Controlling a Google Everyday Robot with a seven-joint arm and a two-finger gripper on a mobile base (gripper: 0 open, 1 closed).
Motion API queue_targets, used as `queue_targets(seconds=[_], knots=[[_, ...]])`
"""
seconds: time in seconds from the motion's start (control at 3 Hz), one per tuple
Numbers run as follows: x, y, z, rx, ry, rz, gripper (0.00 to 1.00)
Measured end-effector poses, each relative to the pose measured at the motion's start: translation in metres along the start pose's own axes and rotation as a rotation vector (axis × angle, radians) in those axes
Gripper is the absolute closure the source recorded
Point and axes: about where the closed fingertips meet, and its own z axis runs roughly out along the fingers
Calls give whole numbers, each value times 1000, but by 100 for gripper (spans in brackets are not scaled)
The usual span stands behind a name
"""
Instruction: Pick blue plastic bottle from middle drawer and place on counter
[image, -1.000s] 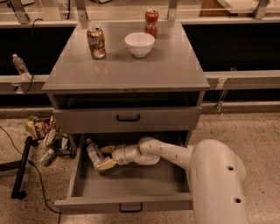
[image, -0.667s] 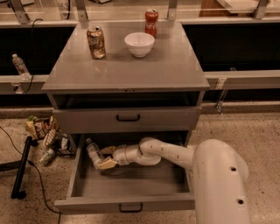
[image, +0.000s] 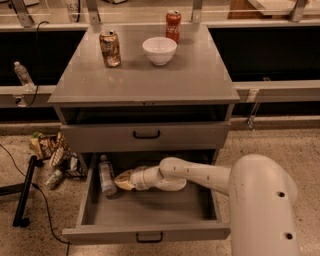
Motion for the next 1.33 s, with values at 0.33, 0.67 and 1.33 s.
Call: queue_targets(seconds=[0.33, 0.67, 1.33], knots=[[-2, 9, -7, 71, 40, 36, 16], [0, 15, -15, 172, 85, 83, 0], [5, 12, -9, 311, 71, 116, 0]])
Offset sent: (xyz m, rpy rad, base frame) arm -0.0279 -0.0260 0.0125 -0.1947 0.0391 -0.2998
